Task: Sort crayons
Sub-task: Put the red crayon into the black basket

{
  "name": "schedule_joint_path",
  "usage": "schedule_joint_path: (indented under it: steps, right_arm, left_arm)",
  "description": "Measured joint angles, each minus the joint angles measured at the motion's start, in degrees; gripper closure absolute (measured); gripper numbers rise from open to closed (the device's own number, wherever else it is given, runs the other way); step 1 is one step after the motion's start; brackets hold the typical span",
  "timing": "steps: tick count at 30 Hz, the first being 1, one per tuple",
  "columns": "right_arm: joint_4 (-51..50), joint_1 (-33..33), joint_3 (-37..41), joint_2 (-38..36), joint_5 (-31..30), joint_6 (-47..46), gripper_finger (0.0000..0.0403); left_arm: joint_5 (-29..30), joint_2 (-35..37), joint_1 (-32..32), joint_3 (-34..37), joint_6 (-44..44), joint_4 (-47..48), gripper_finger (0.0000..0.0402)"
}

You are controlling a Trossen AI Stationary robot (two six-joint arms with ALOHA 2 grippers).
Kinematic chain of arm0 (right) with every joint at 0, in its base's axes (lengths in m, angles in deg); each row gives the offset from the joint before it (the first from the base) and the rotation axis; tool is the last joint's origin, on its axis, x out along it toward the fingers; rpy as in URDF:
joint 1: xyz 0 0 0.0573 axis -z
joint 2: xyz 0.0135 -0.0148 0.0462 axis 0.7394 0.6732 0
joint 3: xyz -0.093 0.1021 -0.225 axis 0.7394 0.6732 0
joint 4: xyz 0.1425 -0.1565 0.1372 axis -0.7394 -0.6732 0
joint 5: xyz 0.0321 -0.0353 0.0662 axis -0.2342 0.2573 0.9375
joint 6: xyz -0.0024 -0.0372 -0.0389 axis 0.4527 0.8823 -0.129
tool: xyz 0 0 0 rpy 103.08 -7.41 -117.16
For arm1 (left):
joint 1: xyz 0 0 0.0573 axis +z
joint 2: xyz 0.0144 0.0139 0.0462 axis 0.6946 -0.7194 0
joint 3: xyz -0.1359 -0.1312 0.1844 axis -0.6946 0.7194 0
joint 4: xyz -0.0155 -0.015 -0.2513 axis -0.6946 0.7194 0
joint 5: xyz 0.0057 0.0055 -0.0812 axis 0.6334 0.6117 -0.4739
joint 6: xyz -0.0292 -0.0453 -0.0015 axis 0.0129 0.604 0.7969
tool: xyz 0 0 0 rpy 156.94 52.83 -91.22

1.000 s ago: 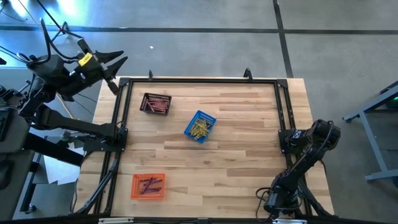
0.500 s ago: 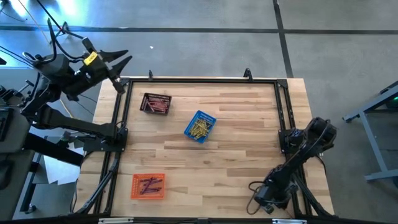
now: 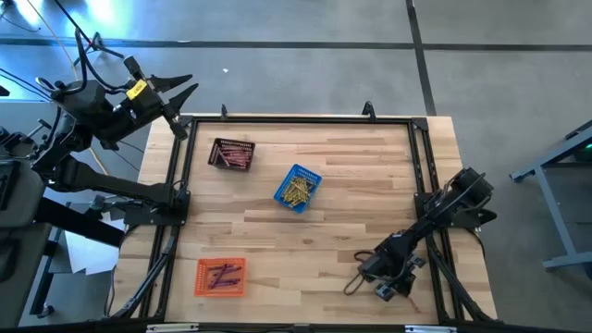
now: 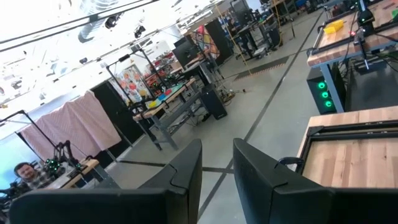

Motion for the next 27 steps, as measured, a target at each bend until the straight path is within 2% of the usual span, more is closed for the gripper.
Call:
schedule_joint_path:
  steps: [2,5,10,14,18,20,27]
  right_arm:
    - [-0.1,1.8,0.0,-0.3,-0.4,2.7,0.0391]
    - [-0.2,4.0,0.0,-2.3,-5.1,5.7,0.0391]
    - [-3.9,6.4,-0.2,-8.3,-20.1,8.8,0.0391]
    - [-9.2,7.4,-0.1,-13.2,-35.6,9.8,0.0391]
    - [-12.9,8.0,0.2,-16.5,-46.5,9.7,0.0391]
    - [-13.6,8.4,0.2,-17.1,-48.9,10.5,0.0391]
    - [-13.6,8.5,0.1,-17.0,-48.4,11.5,0.0388]
  left_arm:
    - [0.0,0.0,0.0,0.0,0.0,0.0,0.0326]
    - [0.1,0.2,0.0,0.0,0.0,0.1,0.0326]
    - [0.2,0.7,0.0,0.0,0.0,0.3,0.0326]
    - [0.2,0.9,0.0,0.0,0.2,0.3,0.0326]
    - [0.2,0.9,0.0,0.0,0.7,0.3,0.0326]
    - [0.2,0.9,0.0,0.0,1.2,0.3,0.0326]
    - [0.2,0.9,0.0,0.0,4.2,0.4,0.0326]
